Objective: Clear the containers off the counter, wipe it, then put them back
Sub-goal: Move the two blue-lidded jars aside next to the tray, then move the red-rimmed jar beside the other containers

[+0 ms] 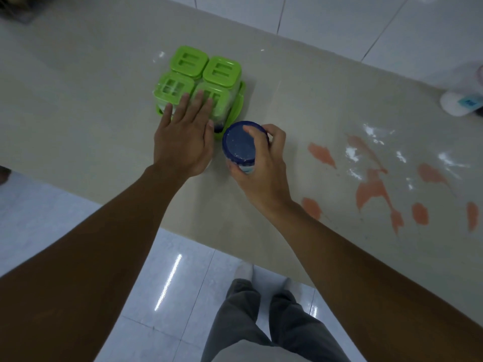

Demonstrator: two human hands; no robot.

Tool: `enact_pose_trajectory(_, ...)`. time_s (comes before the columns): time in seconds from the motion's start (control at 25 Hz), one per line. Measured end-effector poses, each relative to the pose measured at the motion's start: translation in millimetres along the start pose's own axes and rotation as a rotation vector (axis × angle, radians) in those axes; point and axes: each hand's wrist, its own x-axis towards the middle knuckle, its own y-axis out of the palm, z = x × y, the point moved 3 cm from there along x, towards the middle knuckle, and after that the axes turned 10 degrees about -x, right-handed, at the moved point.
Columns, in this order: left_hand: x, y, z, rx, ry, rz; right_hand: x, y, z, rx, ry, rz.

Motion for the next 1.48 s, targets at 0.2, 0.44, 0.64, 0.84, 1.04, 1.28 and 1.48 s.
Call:
enact_pose_trajectory(0.2, -0.2, 0.3, -0.2, 0.001, -0.003, 0.003, -2.1, 9.6, 0.1, -0.22, -0.054, 0.055)
enact_pose_trajectory(0.44, 14.2, -10.9, -13.4, -0.028, -0.029, -0.015, 3.0, -18.1, -13.5, -0.169, -0.137, 0.101)
enact_pose_trajectory(0.64, 61.2, -6.0, -84.8, -0.073, 0.105, -0.039, 11.1, -66.6, -70.4, -0.162, -0.06, 0.06)
enact_pose_trajectory(0.84, 108.1, 40.8, -189.4, -0.08, 0.276, 0.119, 22.8, -123.4, -155.1, -0.28, 0.067, -0.017)
enact_pose_trajectory(1.04, 134.0, 96.6, -278.4, -0.079, 0.403, 0.266, 34.8, -175.9, -235.2, -0.395, 0.201, -0.044)
enact_pose_trajectory(1.28, 167.7, 169.1, -357.1, -0.074, 0.452, 0.411, 63.7, -226.1, -318.0, -0.476, 0.326, -0.055)
enact_pose_trajectory(1.48, 186.4, 220.7, -398.2, -0.089, 0.432, 0.498, 101.7, -254.2, -367.3, -0.604, 0.365, -0.033)
